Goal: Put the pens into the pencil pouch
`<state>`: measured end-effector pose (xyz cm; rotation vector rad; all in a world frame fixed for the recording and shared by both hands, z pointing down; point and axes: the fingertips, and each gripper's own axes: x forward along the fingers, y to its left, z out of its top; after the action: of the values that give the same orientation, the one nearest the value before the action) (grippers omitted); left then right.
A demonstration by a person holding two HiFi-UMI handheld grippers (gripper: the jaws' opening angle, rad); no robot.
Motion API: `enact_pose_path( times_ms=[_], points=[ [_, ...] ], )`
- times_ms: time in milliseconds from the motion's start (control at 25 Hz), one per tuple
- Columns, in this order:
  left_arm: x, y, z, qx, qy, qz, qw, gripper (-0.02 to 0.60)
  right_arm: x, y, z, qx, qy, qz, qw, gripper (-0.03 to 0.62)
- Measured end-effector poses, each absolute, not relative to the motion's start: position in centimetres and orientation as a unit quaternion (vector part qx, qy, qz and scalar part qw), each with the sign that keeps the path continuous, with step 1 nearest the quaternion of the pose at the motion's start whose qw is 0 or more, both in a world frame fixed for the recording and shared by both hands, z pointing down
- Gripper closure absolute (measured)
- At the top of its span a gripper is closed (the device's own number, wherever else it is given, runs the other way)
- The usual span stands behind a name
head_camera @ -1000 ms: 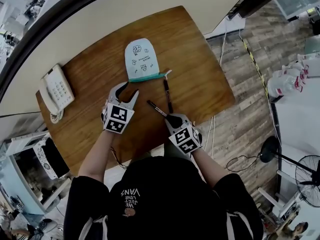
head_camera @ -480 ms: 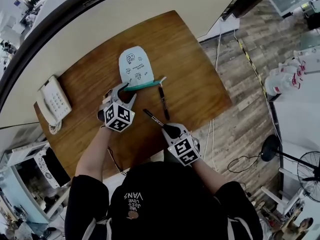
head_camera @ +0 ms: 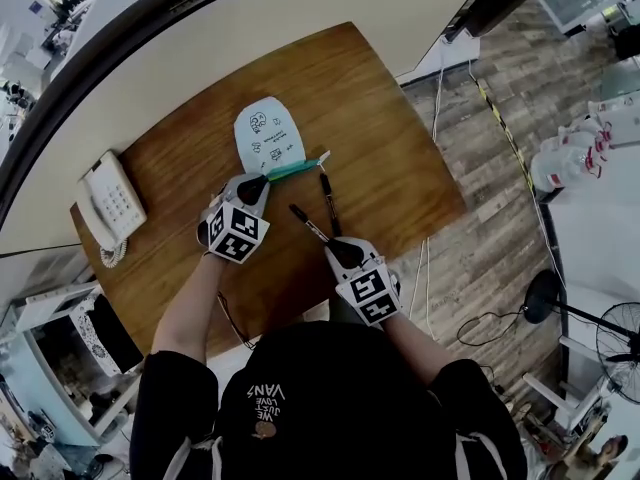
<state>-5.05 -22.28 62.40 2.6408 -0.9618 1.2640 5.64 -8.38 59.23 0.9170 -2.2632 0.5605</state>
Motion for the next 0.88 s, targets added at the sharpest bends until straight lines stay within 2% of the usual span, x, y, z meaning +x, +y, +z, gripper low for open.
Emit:
enact_pose_path(
  times_ms=[320,880],
  points=[
    [-5.0,-20.4,59.4,0.856,-0.362,0.357,0.096,0.554,4.5,-9.8,58.3,0.353,-0.861,0.203,0.305,0.549],
    [-4.6,-15.9,56.4,0.858,-0.395,0.295,0.145,0.554,1.3,-15.3,57.4,0.341,-0.864,0.172,0.33,0.548]
  ],
)
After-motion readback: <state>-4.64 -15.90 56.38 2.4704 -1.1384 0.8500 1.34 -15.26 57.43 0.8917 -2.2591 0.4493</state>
